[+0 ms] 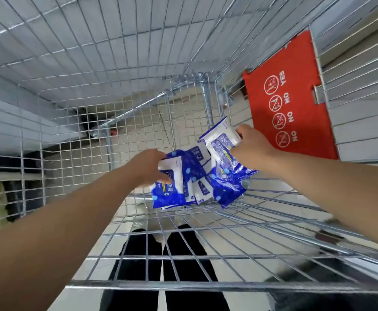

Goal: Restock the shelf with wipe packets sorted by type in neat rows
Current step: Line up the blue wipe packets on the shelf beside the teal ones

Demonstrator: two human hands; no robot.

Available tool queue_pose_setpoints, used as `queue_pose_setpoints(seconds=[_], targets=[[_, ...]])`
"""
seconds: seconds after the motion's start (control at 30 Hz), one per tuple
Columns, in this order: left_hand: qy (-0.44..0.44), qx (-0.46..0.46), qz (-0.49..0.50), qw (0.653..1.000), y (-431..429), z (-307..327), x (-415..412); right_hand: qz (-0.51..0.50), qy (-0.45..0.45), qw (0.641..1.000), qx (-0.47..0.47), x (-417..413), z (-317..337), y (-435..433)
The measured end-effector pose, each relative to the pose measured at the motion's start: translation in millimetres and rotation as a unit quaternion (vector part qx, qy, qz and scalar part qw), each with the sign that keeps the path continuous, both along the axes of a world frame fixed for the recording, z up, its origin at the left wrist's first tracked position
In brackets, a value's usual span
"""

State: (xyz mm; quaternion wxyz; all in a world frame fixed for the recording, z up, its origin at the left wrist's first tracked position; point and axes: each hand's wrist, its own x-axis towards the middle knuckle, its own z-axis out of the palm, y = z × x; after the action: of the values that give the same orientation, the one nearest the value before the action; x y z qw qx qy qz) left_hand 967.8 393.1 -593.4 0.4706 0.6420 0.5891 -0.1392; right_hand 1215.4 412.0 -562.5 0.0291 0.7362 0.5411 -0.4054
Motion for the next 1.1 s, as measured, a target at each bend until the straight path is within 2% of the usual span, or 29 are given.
queue_pose_setpoints(seconds=[0.3,0.47,0.63,0.8,0.97,1.1], targets=[[-0.059,0.044,0.037,0.997,7.4,21.8,-14.5,-0.019,0.027,0.999,0.013,-9.2,39.9,6.0],[-0.022,0.071,0.007,0.997,1.9,-1.7,-12.4,-0.006,0.024,1.0,0.016,-18.4,31.4,3.2],[0.041,0.096,-0.111,0.988,0.0,-16.1,-11.2,-0.008,0.032,0.999,0.0,-20.2,18.9,-7.2],[-0.047,0.155,-0.133,0.978,10.6,-24.6,12.2,-0.022,0.027,0.999,-0.001,-10.7,8.1,-6.0],[-0.006,0.135,-0.259,0.956,14.7,-32.0,40.6,-0.053,0.014,0.998,0.015,0.3,1.8,-1.5],[-0.016,0.137,-0.296,0.945,14.0,-37.0,51.9,-0.074,0.027,0.997,0.003,4.1,-0.9,0.7]])
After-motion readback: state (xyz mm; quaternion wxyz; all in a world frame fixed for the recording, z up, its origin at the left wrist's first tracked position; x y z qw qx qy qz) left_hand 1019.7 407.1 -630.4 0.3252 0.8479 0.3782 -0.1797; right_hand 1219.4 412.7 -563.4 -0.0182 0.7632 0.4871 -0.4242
